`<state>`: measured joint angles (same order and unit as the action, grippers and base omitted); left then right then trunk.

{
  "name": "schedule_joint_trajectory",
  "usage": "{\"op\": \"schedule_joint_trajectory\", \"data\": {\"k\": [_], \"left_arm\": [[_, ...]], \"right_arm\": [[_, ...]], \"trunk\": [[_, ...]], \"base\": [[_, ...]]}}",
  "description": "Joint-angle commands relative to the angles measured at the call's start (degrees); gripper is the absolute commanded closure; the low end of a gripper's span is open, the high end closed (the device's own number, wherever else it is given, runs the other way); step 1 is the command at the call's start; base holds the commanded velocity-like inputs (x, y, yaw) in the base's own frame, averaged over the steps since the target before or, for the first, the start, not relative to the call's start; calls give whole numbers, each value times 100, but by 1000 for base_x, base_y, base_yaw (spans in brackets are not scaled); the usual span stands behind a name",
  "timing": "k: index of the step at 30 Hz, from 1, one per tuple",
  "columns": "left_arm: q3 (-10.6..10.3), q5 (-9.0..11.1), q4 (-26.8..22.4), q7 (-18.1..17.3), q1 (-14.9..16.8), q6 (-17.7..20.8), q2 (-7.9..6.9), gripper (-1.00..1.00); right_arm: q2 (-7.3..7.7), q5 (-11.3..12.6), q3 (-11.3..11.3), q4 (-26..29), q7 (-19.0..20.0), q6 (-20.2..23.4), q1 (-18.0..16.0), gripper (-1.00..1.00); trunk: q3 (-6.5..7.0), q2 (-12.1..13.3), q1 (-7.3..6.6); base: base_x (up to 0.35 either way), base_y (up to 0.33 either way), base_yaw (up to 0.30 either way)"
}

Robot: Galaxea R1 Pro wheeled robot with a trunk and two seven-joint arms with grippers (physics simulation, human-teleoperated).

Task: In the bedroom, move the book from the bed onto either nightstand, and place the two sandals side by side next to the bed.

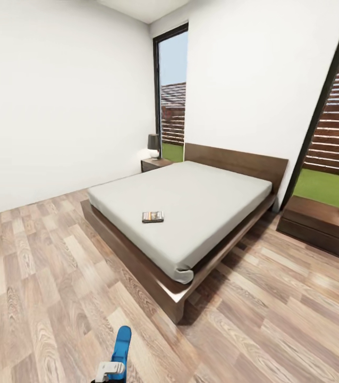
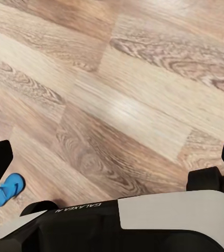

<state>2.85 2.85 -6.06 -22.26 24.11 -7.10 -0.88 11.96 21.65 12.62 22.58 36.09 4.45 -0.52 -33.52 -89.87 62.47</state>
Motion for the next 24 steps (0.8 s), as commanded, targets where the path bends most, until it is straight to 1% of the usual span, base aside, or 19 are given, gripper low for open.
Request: {"op": "schedule_joint_trajectory", "data": {"k": [1,4,8,10,24], "left_arm": [[32,23,9,-42,6,-1,0,100],[32,23,9,-42,6,2,0,100],[32,23,9,-42,6,2,0,100],[32,23,9,-42,6,1,0,100],[32,23,9,-42,6,-2,0,100]], "right_arm": [[-1,50,21,1,30,47,-1,-100],[-1,50,21,1,30,47,-1,-100],[-1,50,21,1,30,47,-2,-100],[-1,50,21,1,30,47,-2,-100],[-1,50,21,1,30,47,-1,-100]], "trunk": [[-5,-3,0],[-5,-3,0],[-5,-3,0],[-5,-3,0],[-5,-3,0]], "base": [[21,0,293],[140,0,293],[272,0,293],[140,0,293],[11,0,293]]}}
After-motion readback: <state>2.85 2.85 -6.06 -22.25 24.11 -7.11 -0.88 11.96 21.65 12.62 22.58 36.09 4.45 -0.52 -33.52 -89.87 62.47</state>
